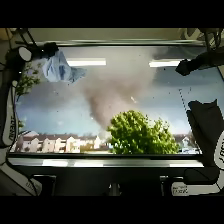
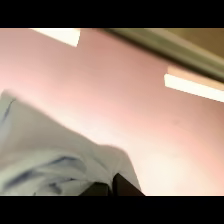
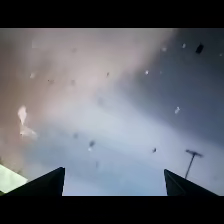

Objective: Fold the shirts.

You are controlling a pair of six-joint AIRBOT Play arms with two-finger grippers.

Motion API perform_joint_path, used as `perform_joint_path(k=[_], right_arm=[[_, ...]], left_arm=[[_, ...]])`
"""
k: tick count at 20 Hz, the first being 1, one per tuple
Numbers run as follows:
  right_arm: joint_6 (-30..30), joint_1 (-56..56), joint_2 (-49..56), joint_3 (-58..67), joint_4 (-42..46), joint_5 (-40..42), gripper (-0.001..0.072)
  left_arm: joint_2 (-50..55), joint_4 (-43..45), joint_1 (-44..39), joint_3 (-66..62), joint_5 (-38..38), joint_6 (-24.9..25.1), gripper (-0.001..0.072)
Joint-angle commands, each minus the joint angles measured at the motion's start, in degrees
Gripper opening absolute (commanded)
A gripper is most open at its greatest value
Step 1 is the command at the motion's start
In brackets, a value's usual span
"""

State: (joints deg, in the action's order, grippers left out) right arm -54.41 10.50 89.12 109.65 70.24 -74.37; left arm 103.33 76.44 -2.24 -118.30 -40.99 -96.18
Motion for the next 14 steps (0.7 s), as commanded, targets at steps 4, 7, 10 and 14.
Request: perform_joint_path(k=[4, 7, 10, 14], right_arm=[[0.9, 0.0, -17.38, 0.07, -1.22, 1.11, 0.0614], [-2.12, 0.0, -28.39, 0.04, 1.01, -7.28, 0.0615], [-3.23, 0.0, -34.01, 0.04, 3.63, -19.8, 0.0615], [-4.68, -0.02, -32.76, -6.8, 5.55, -28.5, 0.0617]], left_arm=[[-34.99, -0.59, -18.4, 2.34, -2.97, 9.88, 0.0025], [-44.63, 1.14, -28.59, 10.21, -4.48, 7.96, 0.0024], [-47.39, 4.79, -32.35, 20.41, -13.14, -0.17, 0.0024], [-46.88, 5.22, -32.72, 42.34, -18.64, -0.57, 0.0025]])
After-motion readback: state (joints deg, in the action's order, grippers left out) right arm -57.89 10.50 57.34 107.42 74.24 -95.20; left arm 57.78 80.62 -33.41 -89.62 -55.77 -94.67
